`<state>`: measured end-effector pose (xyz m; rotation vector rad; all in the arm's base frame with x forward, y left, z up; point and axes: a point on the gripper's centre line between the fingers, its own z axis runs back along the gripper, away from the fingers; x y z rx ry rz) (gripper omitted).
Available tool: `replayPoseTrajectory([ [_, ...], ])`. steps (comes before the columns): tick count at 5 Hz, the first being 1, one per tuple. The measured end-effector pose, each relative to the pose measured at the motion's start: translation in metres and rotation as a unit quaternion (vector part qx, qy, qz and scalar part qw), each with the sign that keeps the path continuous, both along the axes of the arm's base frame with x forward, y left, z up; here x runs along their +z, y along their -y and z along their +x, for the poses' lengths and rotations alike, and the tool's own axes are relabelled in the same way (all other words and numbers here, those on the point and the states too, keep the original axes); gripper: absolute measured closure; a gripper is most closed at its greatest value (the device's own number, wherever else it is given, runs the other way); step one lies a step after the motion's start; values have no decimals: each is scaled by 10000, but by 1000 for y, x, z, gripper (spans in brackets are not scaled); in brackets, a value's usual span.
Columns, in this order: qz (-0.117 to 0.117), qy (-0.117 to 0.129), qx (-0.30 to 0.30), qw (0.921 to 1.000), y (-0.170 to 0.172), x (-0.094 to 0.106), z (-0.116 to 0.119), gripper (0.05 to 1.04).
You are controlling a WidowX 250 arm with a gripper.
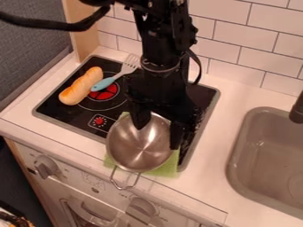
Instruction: Put the bread in the top right side
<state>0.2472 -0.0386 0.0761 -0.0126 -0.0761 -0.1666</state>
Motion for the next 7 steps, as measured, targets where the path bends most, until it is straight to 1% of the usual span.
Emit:
replayPoseTrajectory([
  [1, -6, -125, 16, 9999, -1, -6, -2, 77],
  [2, -137, -98, 562, 9983, -39, 0, 7, 77],
  [3, -5, 28, 769, 9970, -82, 9, 23, 78],
  [4, 270, 71, 563, 9980, -130, 7, 41, 80],
  [5, 340, -84, 344, 9988, -178, -11, 54, 81],
  [6, 395, -270, 395, 9981, -209, -30, 57, 81],
  [7, 343, -336, 492, 9976, -227, -43, 50, 82],
])
